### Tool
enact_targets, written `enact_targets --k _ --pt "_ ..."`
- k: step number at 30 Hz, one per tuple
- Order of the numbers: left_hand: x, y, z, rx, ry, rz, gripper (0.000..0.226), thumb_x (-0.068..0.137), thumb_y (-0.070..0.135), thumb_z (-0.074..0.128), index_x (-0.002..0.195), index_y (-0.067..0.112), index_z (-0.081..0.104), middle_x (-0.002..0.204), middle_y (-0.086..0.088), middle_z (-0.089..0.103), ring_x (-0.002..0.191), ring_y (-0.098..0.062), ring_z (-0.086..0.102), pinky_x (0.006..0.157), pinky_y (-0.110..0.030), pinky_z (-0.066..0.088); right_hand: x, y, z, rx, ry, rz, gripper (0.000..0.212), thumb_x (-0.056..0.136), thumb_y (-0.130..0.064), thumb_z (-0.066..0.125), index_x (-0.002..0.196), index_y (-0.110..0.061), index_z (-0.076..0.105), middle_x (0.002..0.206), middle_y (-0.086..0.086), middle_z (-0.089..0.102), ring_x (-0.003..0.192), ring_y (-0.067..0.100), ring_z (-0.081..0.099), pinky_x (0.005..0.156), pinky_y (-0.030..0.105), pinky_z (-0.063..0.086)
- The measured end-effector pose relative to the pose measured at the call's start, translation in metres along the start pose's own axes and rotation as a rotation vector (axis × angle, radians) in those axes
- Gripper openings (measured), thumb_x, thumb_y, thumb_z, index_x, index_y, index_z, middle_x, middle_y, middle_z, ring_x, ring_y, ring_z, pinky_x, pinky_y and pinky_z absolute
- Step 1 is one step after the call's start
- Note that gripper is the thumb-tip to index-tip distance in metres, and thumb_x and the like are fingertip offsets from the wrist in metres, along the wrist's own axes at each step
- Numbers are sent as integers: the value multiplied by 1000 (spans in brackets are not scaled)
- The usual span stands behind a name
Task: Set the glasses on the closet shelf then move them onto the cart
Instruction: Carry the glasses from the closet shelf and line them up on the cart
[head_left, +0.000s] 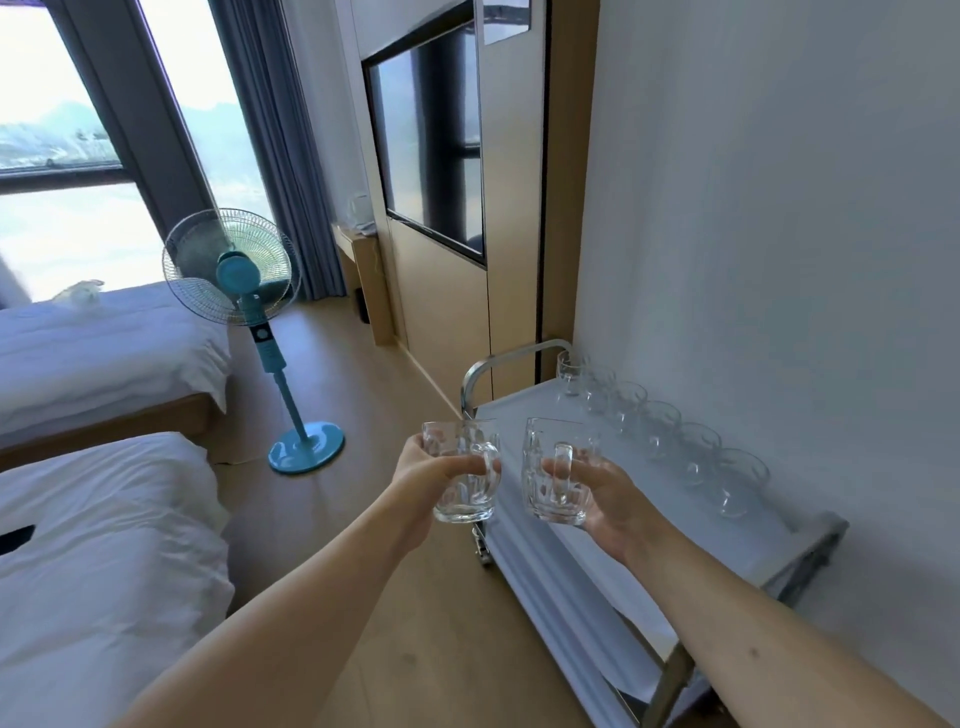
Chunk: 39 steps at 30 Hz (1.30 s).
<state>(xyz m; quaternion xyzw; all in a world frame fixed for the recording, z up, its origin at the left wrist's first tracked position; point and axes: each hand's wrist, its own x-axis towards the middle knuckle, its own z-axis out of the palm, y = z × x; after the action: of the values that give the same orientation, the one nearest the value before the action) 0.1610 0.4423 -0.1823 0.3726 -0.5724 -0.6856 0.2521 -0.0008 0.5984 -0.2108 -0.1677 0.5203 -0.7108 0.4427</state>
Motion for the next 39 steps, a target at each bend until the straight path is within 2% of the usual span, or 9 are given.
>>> enact_targets --k 3,8,17,20,25,32,34,37,39 --pt "34 4 7 8 -3 -9 84 52 3 97 123 12 53 111 -14 73 96 -29 74 75 -38 59 32 -7 -6 -17 4 5 68 54 -17 93 116 -6 69 119 22 70 112 41 67 97 63 51" --pt "83 4 20 4 -14 -44 71 63 -4 90 121 12 52 111 -13 71 93 -25 73 57 -25 57 76 -13 -16 14 -27 10 41 60 -14 87 98 -14 73 104 15 74 101 36 70 97 59 53" --pt "167 -8 23 12 -49 -104 81 56 4 96 125 11 54 111 -12 73 95 -26 75 67 -30 58 141 -1 -26 28 77 70 59 57 -17 90 113 -13 70 109 14 73 106 37 70 97 58 54" --pt "204 -10 23 37 -109 -123 90 47 11 99 126 7 57 109 -13 75 93 -28 76 67 -29 58 167 5 -24 47 118 66 59 59 -15 89 115 -10 70 110 17 73 104 38 70 94 58 55" --pt "259 -14 14 29 -202 -143 90 48 13 98 127 3 57 113 -18 73 97 -31 74 71 -33 58 207 17 -13 89 204 67 56 60 -12 89 113 -9 70 114 19 73 105 39 70 96 58 54" --pt "333 -22 -3 23 -338 -227 71 61 0 91 124 2 58 109 -18 75 91 -28 76 70 -34 59 258 34 5 149 353 84 59 70 -10 83 126 -4 64 119 20 71 110 41 68 94 55 56" --pt "352 -23 -7 28 -383 -256 68 61 3 91 122 4 60 108 -15 75 93 -28 76 75 -38 60 270 38 12 166 381 81 58 69 -11 85 124 -4 65 117 18 72 105 39 71 92 52 57" --pt "372 -24 -13 64 -429 -269 40 71 -4 83 107 4 67 92 -9 77 83 -23 76 72 -36 59 285 47 19 161 408 94 68 63 -18 90 124 -3 66 112 17 72 93 31 72 91 50 57" --pt "387 -27 -18 76 -460 -281 40 73 -5 81 110 1 67 93 -12 77 83 -25 75 70 -35 58 293 54 21 182 433 78 66 64 -18 88 124 -2 66 111 18 71 92 31 72 86 47 59"
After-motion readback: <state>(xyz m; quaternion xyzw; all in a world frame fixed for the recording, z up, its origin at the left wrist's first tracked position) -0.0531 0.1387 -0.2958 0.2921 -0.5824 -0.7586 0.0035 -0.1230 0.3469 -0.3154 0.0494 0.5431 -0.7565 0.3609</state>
